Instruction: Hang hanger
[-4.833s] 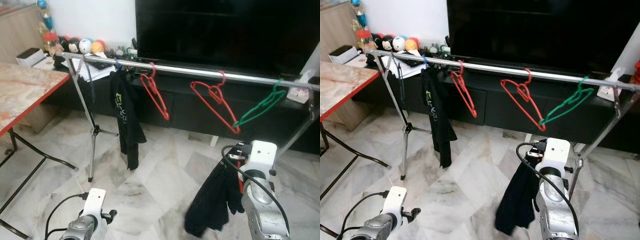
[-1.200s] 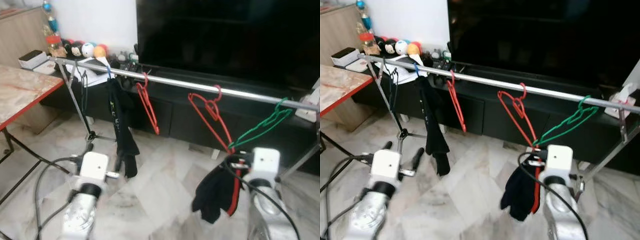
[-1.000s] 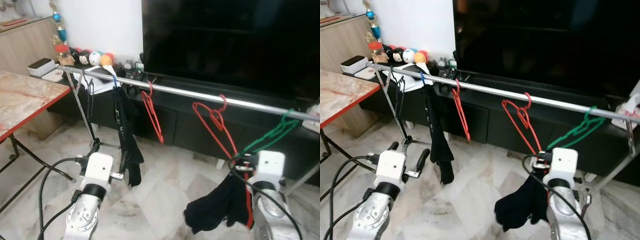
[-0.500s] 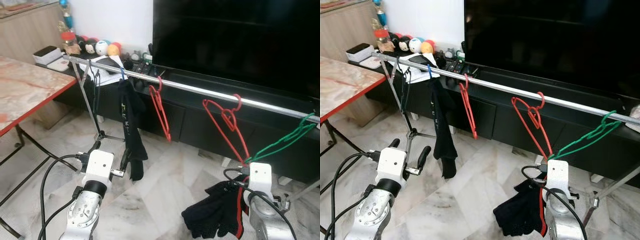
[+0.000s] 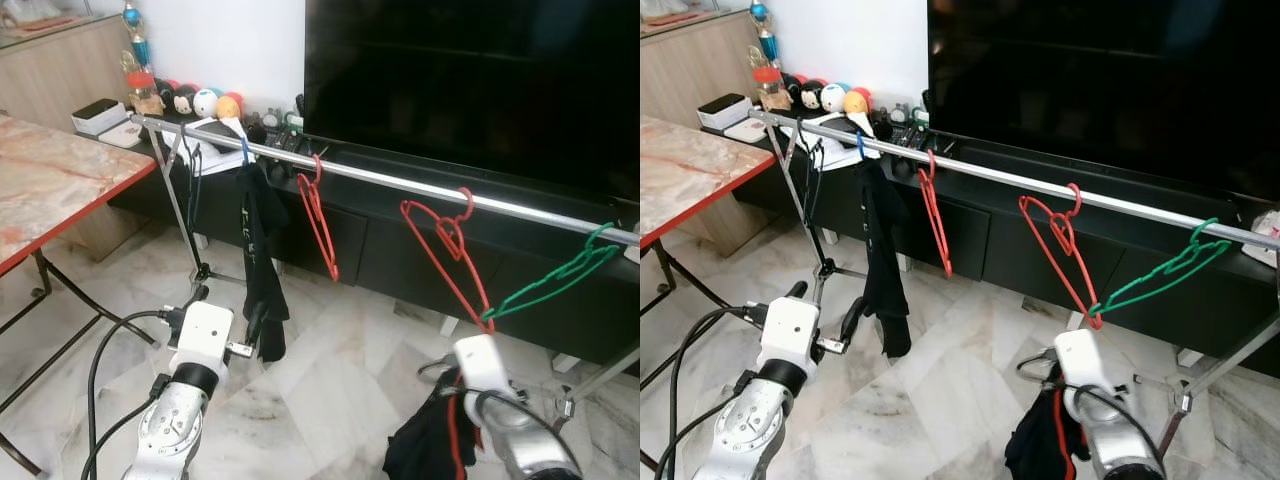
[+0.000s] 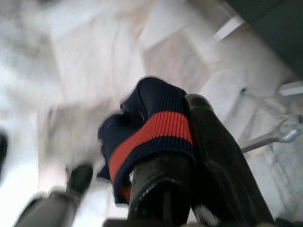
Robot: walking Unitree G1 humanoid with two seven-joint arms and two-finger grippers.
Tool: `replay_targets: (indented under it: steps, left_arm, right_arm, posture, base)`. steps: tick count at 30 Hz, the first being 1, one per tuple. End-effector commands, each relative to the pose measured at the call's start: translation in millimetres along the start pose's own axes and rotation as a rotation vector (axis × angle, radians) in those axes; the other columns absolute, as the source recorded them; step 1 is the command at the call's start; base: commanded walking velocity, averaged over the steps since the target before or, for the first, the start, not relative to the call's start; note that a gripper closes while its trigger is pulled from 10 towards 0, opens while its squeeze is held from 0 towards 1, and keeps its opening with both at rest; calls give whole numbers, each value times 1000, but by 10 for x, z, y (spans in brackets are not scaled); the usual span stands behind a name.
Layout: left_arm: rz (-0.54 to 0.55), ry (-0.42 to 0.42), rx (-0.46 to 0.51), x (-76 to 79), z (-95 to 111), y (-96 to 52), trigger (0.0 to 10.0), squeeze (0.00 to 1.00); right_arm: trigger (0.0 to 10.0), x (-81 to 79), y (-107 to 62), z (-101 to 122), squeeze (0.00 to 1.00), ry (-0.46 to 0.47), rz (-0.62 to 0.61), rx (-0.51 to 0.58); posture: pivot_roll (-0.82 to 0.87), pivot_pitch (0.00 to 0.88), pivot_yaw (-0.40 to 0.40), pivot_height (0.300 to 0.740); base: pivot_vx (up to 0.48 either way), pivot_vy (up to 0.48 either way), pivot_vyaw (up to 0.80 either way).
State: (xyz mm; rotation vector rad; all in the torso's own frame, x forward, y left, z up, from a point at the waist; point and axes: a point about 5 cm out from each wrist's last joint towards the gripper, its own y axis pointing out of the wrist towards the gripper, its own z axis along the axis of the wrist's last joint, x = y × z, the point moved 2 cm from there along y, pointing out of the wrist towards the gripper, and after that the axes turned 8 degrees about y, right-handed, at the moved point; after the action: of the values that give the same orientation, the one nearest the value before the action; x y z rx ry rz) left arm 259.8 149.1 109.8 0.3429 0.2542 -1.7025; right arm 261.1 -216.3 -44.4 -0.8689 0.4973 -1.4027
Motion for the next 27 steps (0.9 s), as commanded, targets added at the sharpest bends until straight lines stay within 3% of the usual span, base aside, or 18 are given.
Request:
replay_targets:
  steps: [1, 5, 6, 11, 12, 13, 14, 17, 20, 25, 27]
  left_arm:
    - [-15, -9, 8, 18, 19, 29, 10000, 0]
    - [-15, -5, 5, 15, 15, 55, 10000, 0]
    - [-20, -2, -1, 18, 7, 70, 10000, 0]
    - [-27, 1, -10, 25, -5, 97, 10000, 0]
    - [-28, 2, -9, 26, -1, 107, 10000, 0]
    - [-28, 2, -9, 26, -1, 107, 10000, 0]
    - [-28, 3, -7, 22, 8, 109, 10000, 0]
    - [-23, 2, -5, 4, 14, 108, 10000, 0]
    - [-19, 5, -7, -17, 12, 97, 10000, 0]
    - [-28, 12, -10, -23, 3, 87, 10000, 0]
    - [-30, 15, -11, -30, 3, 82, 10000, 0]
  right_arm:
    - [10000, -66, 38, 31, 0, -66, 31, -13]
    - [10000, -255, 85, -79, 0, -62, 87, -91]
    - [10000, -338, 93, -147, 0, -29, 100, -125]
    - [10000, -434, 94, -281, 0, 95, 96, -172]
    - [10000, -492, 76, -432, 0, 198, 85, -213]
    - [10000, -492, 76, -432, 0, 198, 85, -213]
    - [10000, -525, 42, -621, 0, 237, 66, -269]
    - [10000, -575, 5, -773, 0, 223, 83, -322]
    - [10000, -540, 44, -623, 0, 246, 74, -266]
    - [10000, -371, 33, -687, 0, 268, -40, -277]
    - [10000, -265, 36, -659, 0, 335, -101, -258]
  posture:
    - [-49, 0, -30, 740]
    - [-41, 0, -29, 740]
    - [-38, 0, -29, 740]
    - [-25, 0, -28, 740]
    - [-16, 0, -29, 740]
    - [-16, 0, -29, 740]
    - [-4, 0, -31, 740]
    - [4, 0, -36, 740]
    - [-2, 0, -31, 740]
    - [5, 0, -25, 740]
    - [11, 0, -24, 740]
  base:
    - [0, 0, 0]
    - [0, 0, 0]
    - [0, 0, 0]
    - [0, 0, 0]
    - [0, 0, 0]
    - [0, 0, 0]
    - [0, 0, 0]
    - [0, 0, 0]
    - [0, 0, 0]
    - [0, 0, 0]
    - [0, 0, 0]
